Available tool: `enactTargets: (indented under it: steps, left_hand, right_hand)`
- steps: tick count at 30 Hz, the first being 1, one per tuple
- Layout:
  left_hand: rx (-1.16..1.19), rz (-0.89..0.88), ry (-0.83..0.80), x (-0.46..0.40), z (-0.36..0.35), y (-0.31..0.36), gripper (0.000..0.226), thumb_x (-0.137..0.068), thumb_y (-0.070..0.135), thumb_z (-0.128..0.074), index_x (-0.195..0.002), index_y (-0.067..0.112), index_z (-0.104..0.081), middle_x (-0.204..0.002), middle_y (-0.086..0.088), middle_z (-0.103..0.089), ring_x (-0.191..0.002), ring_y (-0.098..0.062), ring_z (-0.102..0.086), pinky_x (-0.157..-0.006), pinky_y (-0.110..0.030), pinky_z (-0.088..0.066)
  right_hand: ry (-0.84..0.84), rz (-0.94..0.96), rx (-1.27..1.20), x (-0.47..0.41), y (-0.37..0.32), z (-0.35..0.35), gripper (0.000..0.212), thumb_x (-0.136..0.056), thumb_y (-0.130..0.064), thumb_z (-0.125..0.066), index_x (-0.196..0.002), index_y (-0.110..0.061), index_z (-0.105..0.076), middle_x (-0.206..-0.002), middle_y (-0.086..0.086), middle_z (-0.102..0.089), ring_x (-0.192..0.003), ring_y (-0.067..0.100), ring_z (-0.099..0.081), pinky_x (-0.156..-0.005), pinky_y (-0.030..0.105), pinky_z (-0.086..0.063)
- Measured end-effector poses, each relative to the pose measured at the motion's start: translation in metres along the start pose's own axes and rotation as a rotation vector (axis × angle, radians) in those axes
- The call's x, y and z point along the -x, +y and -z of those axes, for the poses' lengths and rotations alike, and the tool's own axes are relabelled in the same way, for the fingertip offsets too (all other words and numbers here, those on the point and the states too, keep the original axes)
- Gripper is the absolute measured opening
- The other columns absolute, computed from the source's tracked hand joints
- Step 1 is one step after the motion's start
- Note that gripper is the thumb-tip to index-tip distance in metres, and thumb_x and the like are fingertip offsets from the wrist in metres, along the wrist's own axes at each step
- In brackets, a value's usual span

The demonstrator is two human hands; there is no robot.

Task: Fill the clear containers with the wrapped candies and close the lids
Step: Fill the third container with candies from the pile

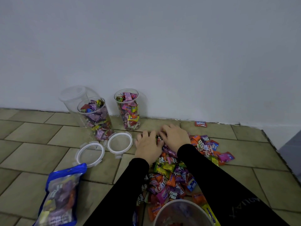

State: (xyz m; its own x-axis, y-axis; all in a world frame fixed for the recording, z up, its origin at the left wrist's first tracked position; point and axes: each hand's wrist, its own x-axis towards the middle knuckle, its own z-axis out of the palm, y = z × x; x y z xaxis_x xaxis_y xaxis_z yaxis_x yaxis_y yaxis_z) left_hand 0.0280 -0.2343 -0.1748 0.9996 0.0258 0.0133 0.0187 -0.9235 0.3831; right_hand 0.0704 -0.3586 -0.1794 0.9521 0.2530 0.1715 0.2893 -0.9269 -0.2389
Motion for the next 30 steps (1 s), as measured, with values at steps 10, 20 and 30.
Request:
enactTargets:
  steps: [10, 20, 30]
  left_hand:
    - [0.154, 0.006, -0.081, -0.008, 0.013, 0.001, 0.030, -0.097, 0.025, -0.050, -0.125, 0.012, -0.046, -0.124, -0.017, -0.049, -0.118, -0.034, -0.041, -0.093, -0.040, -0.035]
    - [0.476, 0.002, 0.080, 0.001, 0.016, -0.003, 0.016, -0.091, 0.013, -0.060, -0.105, 0.015, -0.053, -0.107, -0.008, -0.056, -0.099, -0.025, -0.053, -0.082, -0.034, -0.042]
    - [0.773, 0.004, 0.202, 0.015, 0.025, 0.002, 0.022, -0.093, 0.018, -0.061, -0.105, 0.032, -0.049, -0.113, -0.003, -0.059, -0.103, -0.020, -0.056, -0.088, -0.036, -0.047]
  right_hand:
    - [-0.209, -0.159, -0.172, -0.016, -0.001, 0.014, 0.024, -0.098, -0.024, -0.047, -0.117, -0.009, -0.053, -0.111, 0.013, -0.065, -0.100, 0.029, -0.062, -0.077, 0.033, -0.045]
    - [-0.166, -0.091, -0.120, -0.001, -0.001, 0.014, 0.021, -0.101, -0.013, -0.035, -0.113, -0.005, -0.049, -0.115, 0.015, -0.048, -0.106, 0.032, -0.051, -0.084, 0.036, -0.041]
    - [0.104, -0.179, -0.579, 0.015, -0.015, 0.056, 0.018, -0.103, -0.029, -0.039, -0.100, -0.014, -0.048, -0.084, 0.000, -0.055, -0.077, 0.018, -0.051, -0.063, 0.028, -0.030]
